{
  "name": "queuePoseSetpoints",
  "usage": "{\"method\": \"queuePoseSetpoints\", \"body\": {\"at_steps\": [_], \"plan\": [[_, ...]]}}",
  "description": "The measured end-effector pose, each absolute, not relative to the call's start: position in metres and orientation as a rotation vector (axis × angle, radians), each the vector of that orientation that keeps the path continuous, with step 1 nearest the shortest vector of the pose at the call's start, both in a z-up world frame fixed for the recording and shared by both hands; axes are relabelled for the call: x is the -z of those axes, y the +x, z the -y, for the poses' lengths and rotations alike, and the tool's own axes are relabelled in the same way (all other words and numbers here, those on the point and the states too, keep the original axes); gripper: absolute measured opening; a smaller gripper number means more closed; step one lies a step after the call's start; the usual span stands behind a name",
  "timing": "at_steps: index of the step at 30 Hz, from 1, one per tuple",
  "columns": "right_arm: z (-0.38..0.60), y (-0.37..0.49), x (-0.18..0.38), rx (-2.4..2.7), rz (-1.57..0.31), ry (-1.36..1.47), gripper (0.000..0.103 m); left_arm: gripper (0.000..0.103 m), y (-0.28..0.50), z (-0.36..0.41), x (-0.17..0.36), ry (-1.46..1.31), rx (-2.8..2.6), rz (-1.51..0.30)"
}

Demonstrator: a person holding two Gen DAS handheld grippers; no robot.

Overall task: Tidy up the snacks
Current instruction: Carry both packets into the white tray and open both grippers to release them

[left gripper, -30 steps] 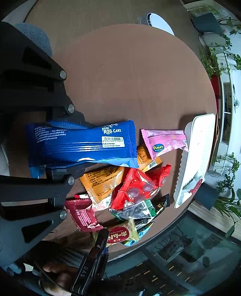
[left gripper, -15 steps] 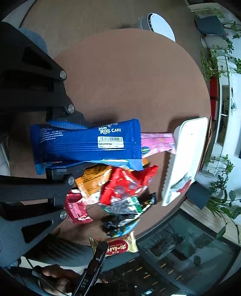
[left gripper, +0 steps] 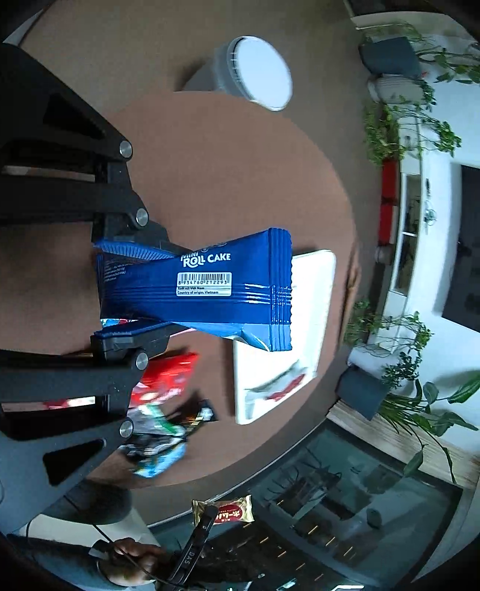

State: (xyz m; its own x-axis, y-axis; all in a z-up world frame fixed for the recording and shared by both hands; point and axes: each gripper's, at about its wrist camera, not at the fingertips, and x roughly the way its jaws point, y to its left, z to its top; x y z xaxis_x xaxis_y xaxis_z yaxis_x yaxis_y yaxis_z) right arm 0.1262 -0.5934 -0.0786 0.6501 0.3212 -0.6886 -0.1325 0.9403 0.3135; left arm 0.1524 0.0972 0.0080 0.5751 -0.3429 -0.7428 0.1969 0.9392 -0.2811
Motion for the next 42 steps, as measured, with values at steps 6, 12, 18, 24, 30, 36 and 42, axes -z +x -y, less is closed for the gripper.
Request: {"method": "queuePoseSetpoints", "body": {"at_steps": [6, 12, 18, 24, 30, 36, 42], "plan": [[0.575, 0.175, 0.055, -0.31, -0.792, 0.201, 0.02, 0.027, 0.211, -0.077, -0.029, -0.114, 0.359, -0.917], [0.541, 0.228, 0.044, -0.386, -0.799, 0.178, 0.02, 0.027, 0.273, -0.05, -0.04, -0.025, 0.405, -0.984], [0.504, 0.28, 0.059, -0.455, -0.858, 0.162, 0.02, 0.027, 0.333, -0.011, -0.028, 0.042, 0.465, -1.087], [0.472, 0.313, 0.09, -0.485, -0.943, 0.097, 0.02, 0.027, 0.383, 0.019, 0.005, 0.07, 0.472, -1.186], [0.466, 0.331, 0.118, -0.479, -1.006, 0.077, 0.02, 0.027, 0.399, 0.025, 0.033, 0.074, 0.459, -1.245], [0.467, 0.337, 0.139, -0.472, -1.045, 0.074, 0.02, 0.027, 0.399, 0.031, 0.055, 0.085, 0.444, -1.278], [0.469, 0.343, 0.151, -0.46, -1.073, 0.077, 0.02, 0.027, 0.393, 0.034, 0.063, 0.096, 0.425, -1.277]]}}
